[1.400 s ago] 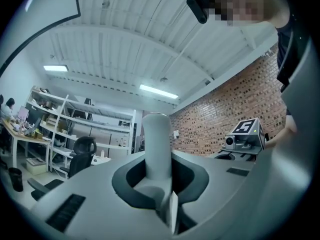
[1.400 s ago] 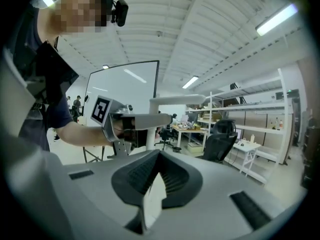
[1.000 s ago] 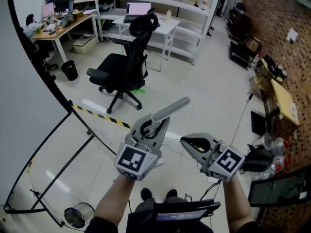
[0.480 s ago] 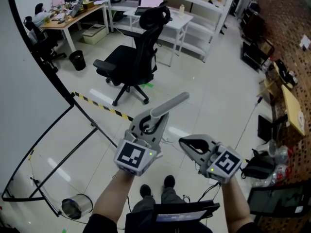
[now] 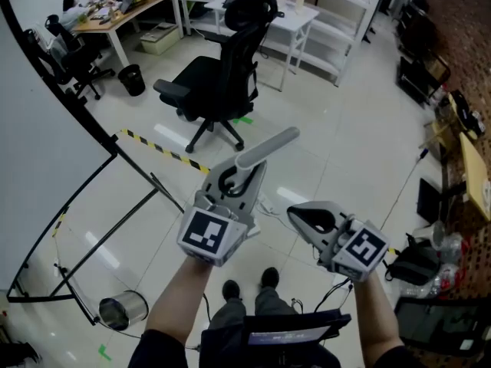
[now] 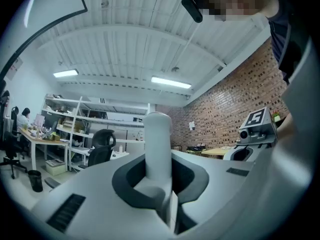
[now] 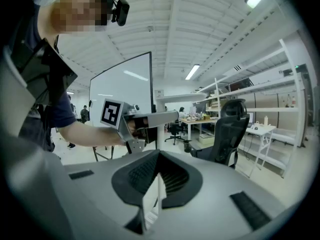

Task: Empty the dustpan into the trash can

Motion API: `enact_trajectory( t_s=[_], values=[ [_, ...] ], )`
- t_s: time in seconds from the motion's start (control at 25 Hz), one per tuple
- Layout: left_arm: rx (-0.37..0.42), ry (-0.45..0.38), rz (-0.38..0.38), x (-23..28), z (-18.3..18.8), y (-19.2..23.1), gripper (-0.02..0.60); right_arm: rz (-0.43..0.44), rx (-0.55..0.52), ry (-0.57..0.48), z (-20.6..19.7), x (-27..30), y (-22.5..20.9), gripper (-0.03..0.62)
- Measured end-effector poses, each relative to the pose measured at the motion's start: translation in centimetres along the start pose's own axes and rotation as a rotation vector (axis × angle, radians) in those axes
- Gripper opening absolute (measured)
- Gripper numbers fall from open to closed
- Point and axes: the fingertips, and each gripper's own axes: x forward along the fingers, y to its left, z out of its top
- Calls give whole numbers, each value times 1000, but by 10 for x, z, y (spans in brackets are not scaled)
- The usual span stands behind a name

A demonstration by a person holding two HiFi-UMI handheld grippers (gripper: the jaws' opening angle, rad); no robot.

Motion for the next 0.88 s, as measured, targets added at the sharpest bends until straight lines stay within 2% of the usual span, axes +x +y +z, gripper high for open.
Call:
enact_trajectory(
  t_s=[0.52,0.88],
  values=[
    [-39,16,98,11,-55,21,37,34,60,39,-42,10,-11,12],
    [-79,49,159,16,-93,28,37,10,101,28,-54,7,-20,14]
  ],
)
